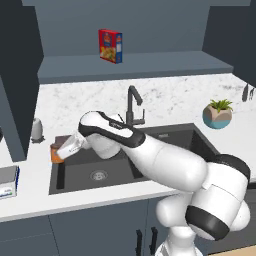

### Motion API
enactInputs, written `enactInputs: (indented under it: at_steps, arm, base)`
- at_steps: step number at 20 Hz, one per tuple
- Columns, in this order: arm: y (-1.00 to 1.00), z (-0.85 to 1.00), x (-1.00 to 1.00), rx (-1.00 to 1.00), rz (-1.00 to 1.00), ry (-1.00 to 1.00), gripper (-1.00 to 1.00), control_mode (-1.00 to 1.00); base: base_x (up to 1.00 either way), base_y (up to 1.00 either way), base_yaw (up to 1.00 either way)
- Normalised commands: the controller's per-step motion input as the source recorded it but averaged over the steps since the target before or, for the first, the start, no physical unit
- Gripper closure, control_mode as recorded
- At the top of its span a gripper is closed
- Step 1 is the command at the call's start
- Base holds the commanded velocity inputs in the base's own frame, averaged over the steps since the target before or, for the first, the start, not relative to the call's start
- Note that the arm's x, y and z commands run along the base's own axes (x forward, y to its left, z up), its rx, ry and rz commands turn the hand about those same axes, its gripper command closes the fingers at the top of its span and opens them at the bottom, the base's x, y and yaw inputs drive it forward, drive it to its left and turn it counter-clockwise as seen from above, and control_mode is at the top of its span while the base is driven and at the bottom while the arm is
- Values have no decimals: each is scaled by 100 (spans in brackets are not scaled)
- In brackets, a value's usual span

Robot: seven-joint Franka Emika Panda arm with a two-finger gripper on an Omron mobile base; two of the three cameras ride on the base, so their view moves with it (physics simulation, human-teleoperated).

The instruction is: Pick the jam and place it on the digital scale for weighing, and close the cabinet.

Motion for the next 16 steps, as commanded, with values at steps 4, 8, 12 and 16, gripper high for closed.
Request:
enactInputs:
  at_steps: [4, 8, 12, 16]
  arm:
    - [88, -14, 11, 0, 10, 13, 100, -100]
    - [78, -20, 15, -2, 1, 9, 100, -100]
    - [41, -37, 9, 0, 0, 0, 100, -100]
    - [30, -42, 1, -2, 0, -6, 100, -100]
  base:
    - [0, 0, 0]
    - [0, 0, 0]
    - [0, 0, 0]
    - [0, 0, 0]
